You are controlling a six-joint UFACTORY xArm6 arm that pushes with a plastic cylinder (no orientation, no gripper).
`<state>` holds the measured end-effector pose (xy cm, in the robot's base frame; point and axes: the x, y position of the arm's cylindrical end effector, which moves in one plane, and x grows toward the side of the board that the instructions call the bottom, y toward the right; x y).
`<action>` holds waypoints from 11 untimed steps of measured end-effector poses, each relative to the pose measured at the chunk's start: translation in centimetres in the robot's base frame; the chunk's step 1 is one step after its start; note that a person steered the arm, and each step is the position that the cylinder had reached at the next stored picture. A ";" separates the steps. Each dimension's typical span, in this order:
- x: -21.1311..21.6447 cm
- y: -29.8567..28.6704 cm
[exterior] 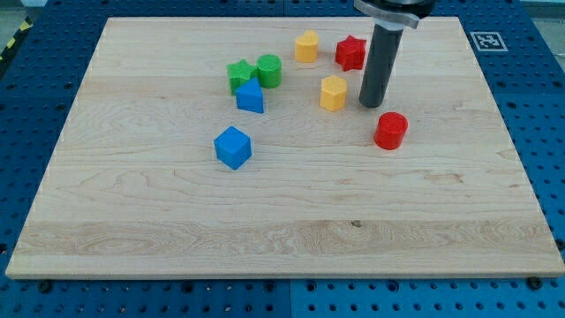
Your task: Push the yellow hexagon to the bottom of the yellow heart
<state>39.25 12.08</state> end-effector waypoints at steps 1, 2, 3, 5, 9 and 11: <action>2.2 -2.9; 4.1 -5.8; 3.6 -4.0; 0.7 -3.3; 1.6 -5.6; -1.4 -5.5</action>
